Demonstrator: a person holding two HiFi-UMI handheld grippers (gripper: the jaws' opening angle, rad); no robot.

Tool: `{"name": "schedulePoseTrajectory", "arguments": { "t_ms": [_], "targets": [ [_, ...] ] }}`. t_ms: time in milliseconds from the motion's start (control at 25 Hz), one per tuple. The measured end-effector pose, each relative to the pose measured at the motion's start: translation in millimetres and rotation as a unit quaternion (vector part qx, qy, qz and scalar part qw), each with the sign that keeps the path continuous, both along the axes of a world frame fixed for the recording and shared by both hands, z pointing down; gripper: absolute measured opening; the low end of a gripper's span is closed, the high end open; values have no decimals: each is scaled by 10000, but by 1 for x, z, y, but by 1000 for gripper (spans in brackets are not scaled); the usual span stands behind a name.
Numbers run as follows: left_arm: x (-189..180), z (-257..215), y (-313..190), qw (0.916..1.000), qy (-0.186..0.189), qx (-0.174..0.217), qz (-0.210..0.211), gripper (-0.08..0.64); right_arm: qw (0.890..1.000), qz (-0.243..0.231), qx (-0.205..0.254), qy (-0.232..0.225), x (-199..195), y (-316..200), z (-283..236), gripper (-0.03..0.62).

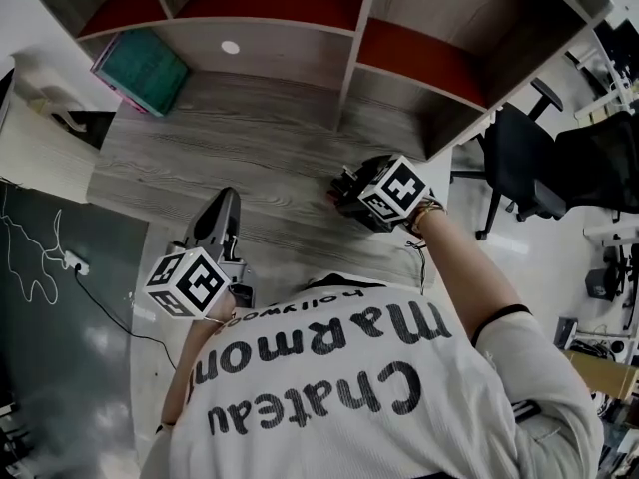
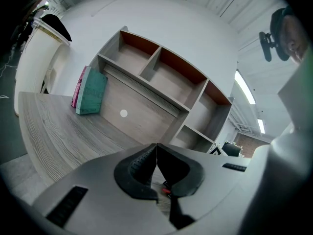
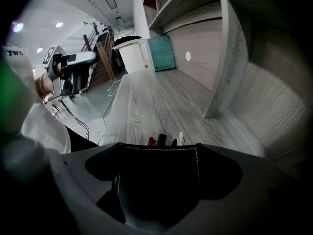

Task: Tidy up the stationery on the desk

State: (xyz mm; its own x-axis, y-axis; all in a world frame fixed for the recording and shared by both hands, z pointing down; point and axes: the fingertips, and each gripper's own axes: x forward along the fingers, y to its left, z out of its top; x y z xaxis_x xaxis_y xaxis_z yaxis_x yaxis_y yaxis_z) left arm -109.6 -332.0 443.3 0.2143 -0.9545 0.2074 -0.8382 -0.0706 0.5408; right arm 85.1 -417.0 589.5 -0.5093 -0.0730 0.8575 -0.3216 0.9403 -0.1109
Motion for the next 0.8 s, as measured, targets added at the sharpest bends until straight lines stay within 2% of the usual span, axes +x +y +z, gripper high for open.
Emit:
{"name": "schedulePoseTrajectory", "arguments": {
  "t_ms": [480, 800],
  "targets": [
    [14, -11, -19, 9998, 38, 172, 112, 16, 9943, 824, 178, -649, 11, -14, -13, 457],
    [29, -10, -30, 9992, 6, 118, 377, 16, 9812, 1484, 425, -1161, 22, -25, -31, 457]
  ]
}}
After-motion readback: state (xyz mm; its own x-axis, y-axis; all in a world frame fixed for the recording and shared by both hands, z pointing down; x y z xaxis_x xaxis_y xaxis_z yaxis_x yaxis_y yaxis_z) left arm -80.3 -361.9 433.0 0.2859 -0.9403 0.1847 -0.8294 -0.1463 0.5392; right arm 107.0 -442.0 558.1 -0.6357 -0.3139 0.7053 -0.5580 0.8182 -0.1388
